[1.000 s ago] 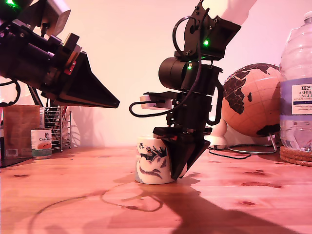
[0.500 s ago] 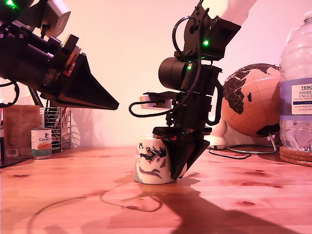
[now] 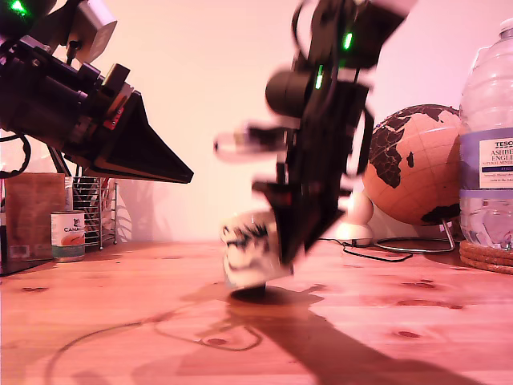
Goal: Lift the coffee cup and remove the coffee capsule that is hidden under it
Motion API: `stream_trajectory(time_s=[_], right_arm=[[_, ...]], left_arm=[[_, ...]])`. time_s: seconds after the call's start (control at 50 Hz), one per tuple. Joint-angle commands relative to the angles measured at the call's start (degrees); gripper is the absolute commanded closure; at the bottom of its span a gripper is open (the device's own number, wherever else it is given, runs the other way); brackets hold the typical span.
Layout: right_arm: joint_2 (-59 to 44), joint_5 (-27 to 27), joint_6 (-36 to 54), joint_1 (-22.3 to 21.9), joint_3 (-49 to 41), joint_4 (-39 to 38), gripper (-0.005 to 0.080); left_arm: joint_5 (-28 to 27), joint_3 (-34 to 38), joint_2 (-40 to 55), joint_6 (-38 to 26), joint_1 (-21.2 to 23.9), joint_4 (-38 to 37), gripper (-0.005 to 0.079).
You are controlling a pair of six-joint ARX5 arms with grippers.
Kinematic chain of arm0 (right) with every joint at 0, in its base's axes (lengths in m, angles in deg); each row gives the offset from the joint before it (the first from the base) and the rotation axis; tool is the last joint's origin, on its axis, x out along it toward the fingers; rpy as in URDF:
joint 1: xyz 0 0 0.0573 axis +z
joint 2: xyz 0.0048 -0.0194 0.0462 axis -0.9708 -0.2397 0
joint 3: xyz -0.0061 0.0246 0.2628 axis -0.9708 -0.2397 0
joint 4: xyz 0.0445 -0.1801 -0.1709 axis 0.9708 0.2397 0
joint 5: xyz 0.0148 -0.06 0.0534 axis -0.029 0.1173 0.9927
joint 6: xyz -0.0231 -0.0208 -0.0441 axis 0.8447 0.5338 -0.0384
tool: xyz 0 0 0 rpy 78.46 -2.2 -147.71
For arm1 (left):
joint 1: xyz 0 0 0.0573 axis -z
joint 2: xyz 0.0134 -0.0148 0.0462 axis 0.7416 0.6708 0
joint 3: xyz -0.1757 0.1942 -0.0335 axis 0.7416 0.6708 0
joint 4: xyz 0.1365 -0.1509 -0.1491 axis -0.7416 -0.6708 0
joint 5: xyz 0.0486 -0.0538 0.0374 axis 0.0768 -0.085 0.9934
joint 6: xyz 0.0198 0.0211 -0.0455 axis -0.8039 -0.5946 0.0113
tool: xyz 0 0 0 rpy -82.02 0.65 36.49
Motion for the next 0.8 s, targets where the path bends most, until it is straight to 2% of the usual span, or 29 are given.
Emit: stream_trajectory(time_s=[0.0, 0.48, 0.78], right_arm=[[1.92, 0.94, -0.24, 0.74, -0.15, -0.59, 0.0763], [1.84, 1.11, -0.70, 1.62, -0.66, -0.04, 0.0764], [-3.21, 0.83, -0.68, 1.60, -5.53, -0.92, 0.0764]], left_arm=[[0.02, -0.02, 2.05, -0.28, 0.17, 0.48, 0.0751], [-0.02, -0.02, 3.45, -0.26, 0.17, 0.02, 0.0751], [-0.07, -0.02, 3.34, 0.15, 0.17, 0.04, 0.0751]])
